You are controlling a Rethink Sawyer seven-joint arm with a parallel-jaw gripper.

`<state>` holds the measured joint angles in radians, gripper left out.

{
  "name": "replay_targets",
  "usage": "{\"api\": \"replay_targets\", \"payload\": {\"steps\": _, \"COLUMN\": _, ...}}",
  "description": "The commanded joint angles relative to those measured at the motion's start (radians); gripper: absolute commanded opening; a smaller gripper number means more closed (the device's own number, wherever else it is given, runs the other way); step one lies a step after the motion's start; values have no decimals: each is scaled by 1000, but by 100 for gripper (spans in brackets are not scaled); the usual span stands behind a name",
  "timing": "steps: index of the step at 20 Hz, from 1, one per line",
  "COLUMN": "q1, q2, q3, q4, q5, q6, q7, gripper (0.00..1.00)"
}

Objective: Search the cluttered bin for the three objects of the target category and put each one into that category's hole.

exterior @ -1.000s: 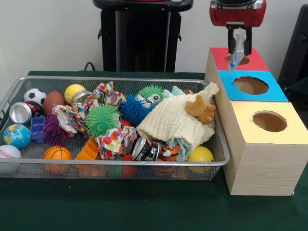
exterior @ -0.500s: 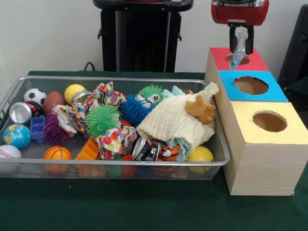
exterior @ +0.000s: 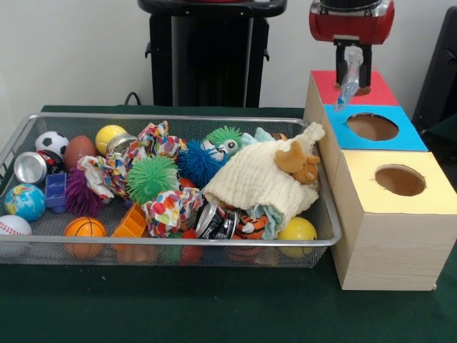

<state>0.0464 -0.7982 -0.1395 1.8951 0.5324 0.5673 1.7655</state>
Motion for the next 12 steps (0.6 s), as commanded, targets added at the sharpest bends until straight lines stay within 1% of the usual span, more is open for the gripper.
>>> {"api": "replay_targets", "payload": {"steps": 1, "q1": -21, "q2": 92, "q3": 60, "q4": 20, "q5": 40, "q6": -128, "q7": 238, "gripper": 0}}
{"api": "replay_targets", "payload": {"steps": 3, "q1": -15, "q2": 108, "q3": 70, "q4": 16, "q5": 46, "q6": -154, "q7": 245, "gripper": 0}}
{"api": "replay_targets", "payload": {"steps": 7, "q1": -20, "q2": 141, "q3": 100, "q4": 32, "q5": 53, "q6": -241, "q7": 243, "gripper": 0}}
{"api": "replay_targets", "payload": {"steps": 9, "q1": -19, "q2": 148, "q3": 105, "q4": 38, "q5": 59, "q6": -257, "q7": 251, "gripper": 0}}
{"api": "replay_targets", "payload": {"steps": 12, "q1": -2, "q2": 153, "q3": 94, "q4": 28, "q5": 67, "q6": -247, "q7": 269, "gripper": 0}}
